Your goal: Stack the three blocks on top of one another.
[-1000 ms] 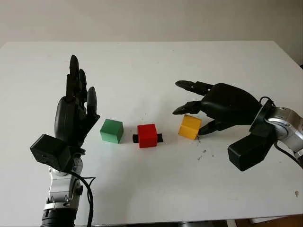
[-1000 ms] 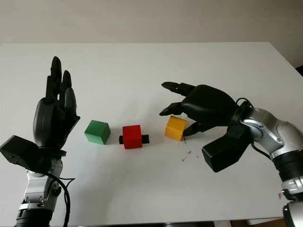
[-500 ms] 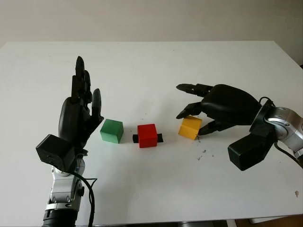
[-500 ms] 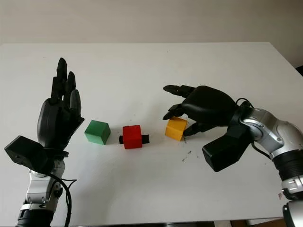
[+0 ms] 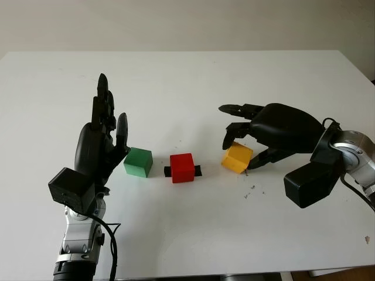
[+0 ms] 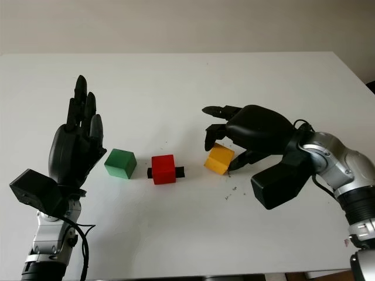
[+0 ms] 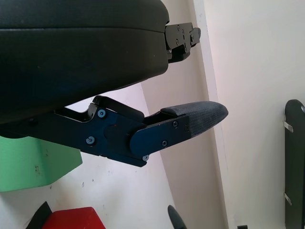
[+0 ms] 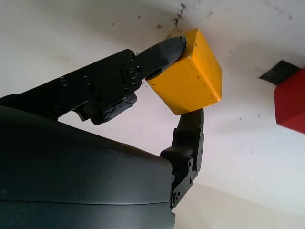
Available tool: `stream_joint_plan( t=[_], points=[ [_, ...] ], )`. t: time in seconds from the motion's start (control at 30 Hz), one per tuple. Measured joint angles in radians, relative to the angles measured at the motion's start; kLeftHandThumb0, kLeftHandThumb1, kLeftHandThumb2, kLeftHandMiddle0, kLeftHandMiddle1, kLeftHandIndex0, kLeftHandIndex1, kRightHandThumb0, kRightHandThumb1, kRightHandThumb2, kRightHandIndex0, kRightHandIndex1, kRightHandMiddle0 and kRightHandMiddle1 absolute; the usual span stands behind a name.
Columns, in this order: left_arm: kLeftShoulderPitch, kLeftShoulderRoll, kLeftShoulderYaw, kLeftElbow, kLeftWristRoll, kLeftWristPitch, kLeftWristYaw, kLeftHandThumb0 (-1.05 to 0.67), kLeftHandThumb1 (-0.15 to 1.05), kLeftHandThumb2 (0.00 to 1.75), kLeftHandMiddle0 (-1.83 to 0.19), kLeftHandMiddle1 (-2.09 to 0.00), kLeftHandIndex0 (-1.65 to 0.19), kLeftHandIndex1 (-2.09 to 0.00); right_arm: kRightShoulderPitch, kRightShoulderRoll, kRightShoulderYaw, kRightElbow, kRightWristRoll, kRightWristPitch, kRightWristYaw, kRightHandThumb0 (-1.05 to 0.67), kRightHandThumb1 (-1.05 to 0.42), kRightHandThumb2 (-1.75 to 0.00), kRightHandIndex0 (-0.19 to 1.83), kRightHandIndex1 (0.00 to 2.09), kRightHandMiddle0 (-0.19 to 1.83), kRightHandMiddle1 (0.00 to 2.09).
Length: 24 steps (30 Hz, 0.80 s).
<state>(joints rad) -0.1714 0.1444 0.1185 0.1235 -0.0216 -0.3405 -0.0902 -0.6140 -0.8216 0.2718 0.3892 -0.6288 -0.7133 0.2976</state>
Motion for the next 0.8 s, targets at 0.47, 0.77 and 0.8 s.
stream_joint_plan(
  t=[0.47, 0.77, 0.8],
  points=[
    [0.012, 0.006, -0.001, -0.007, 0.000, 0.035, -0.006, -0.69, 1.05, 0.67, 0.19, -0.05, 0.18, -0.05, -0.065, 0.021, -0.020, -0.065, 0.081, 0.066, 0.100, -0.39, -0.95, -0.06, 0.20, 0.06, 0.48, 1.19],
    [0.017, 0.006, -0.001, -0.013, 0.005, 0.037, 0.003, -0.69, 1.05, 0.69, 0.19, -0.03, 0.19, -0.03, -0.131, 0.090, -0.020, -0.065, 0.144, 0.107, 0.150, -0.40, -0.93, -0.05, 0.22, 0.06, 0.49, 1.19],
    [0.017, 0.006, -0.001, -0.015, 0.004, 0.038, 0.003, -0.69, 1.05, 0.69, 0.19, -0.03, 0.19, -0.03, -0.139, 0.102, -0.020, -0.064, 0.153, 0.111, 0.155, -0.40, -0.93, -0.05, 0.22, 0.06, 0.49, 1.20]
  ],
)
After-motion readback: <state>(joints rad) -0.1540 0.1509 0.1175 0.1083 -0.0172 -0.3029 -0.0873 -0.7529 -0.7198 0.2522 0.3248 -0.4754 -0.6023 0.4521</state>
